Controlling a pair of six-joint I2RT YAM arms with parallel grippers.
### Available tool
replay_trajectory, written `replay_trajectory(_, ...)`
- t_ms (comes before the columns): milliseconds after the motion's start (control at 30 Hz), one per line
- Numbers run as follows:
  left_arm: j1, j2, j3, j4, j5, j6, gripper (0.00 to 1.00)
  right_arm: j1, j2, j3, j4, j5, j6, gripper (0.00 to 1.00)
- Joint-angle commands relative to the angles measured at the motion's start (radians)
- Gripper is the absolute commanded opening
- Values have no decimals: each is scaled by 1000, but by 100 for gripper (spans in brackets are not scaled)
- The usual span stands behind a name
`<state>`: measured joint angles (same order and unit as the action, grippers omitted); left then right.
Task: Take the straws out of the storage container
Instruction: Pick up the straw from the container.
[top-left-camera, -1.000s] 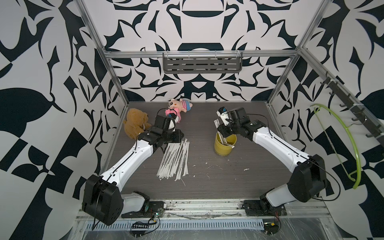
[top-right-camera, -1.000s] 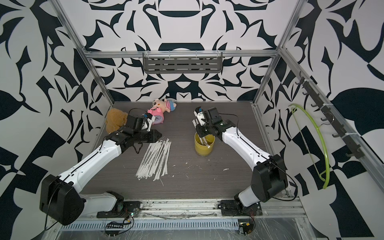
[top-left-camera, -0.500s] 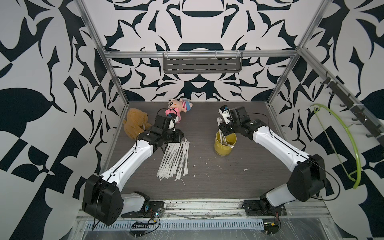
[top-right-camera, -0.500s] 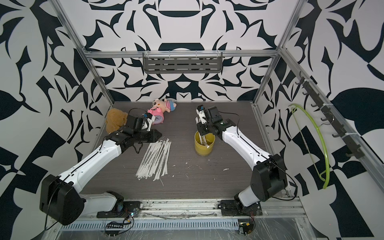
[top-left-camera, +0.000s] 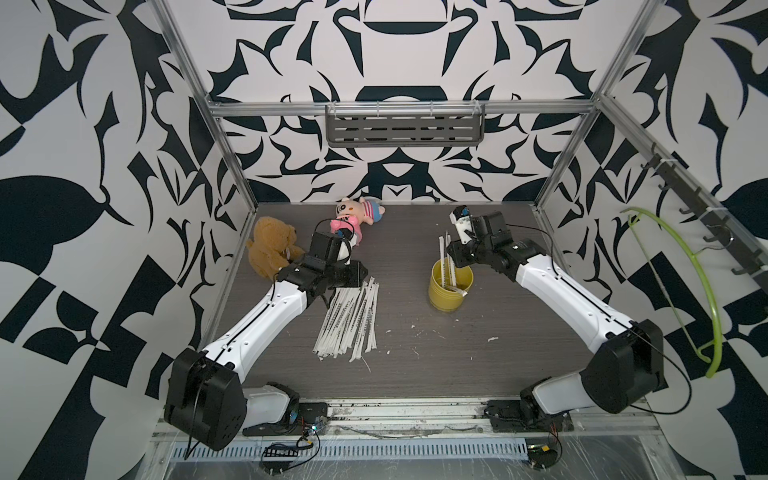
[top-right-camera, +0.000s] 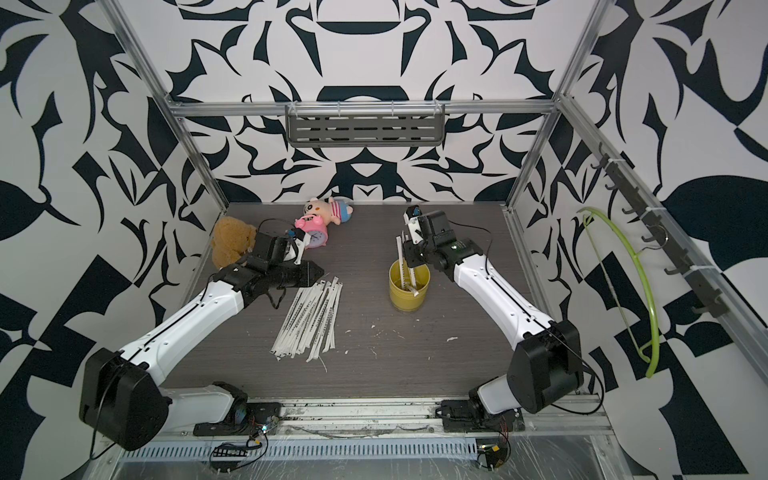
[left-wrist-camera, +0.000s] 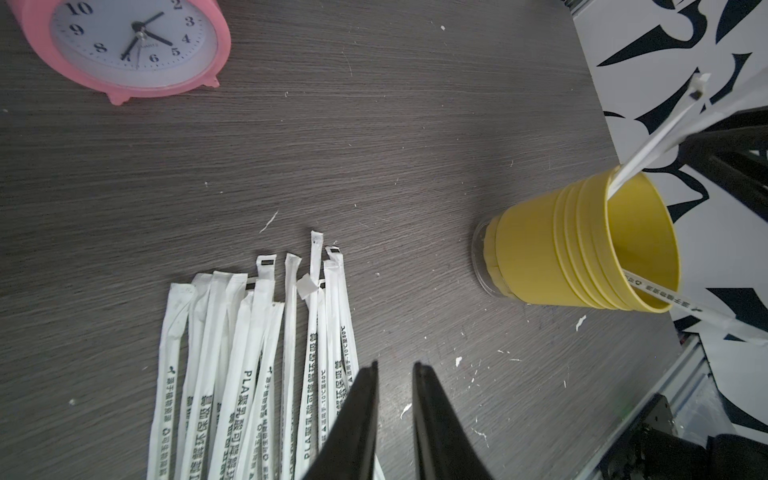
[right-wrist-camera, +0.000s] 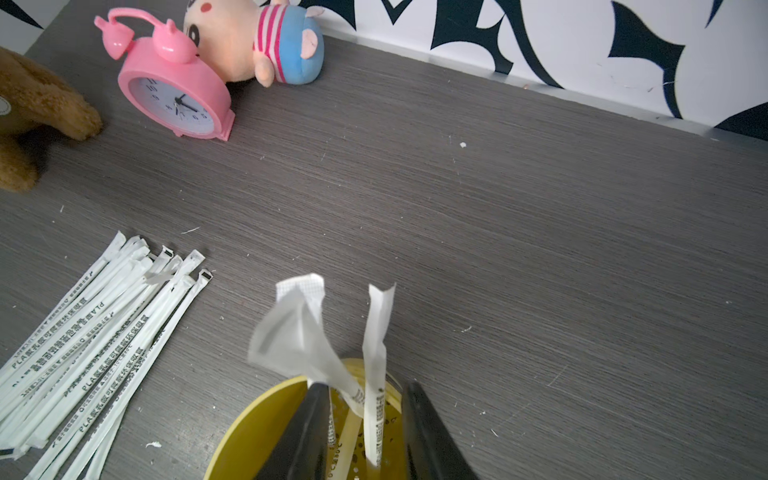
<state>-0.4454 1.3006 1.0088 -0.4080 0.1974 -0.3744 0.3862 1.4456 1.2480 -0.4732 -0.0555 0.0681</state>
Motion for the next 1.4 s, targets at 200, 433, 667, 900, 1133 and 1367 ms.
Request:
replay_trajectory(200,2,-1,-6,17,2,-12,21,-19,13,8,8,-30,16,32)
replay_trajectory(433,2,2,-9,17,3,-14,21,-40,48,10,1,-81,20,30)
replay_trajectory(667,2,11,-8,21,6,-15,21,-55,43,10,-4,-105,15,23)
replay_trajectory(900,3,8,-15,28,10,-17,21,-56,22,4,-11,-95,-4,11)
replay_trajectory(1133,2,-11,-15,26,11,-18,21,-56,-10,6,-25,-66,-4,2)
replay_trajectory(1367,-2,-86,-14,35,17,-18,19,-56,-98,41,-65,-7,-5,0)
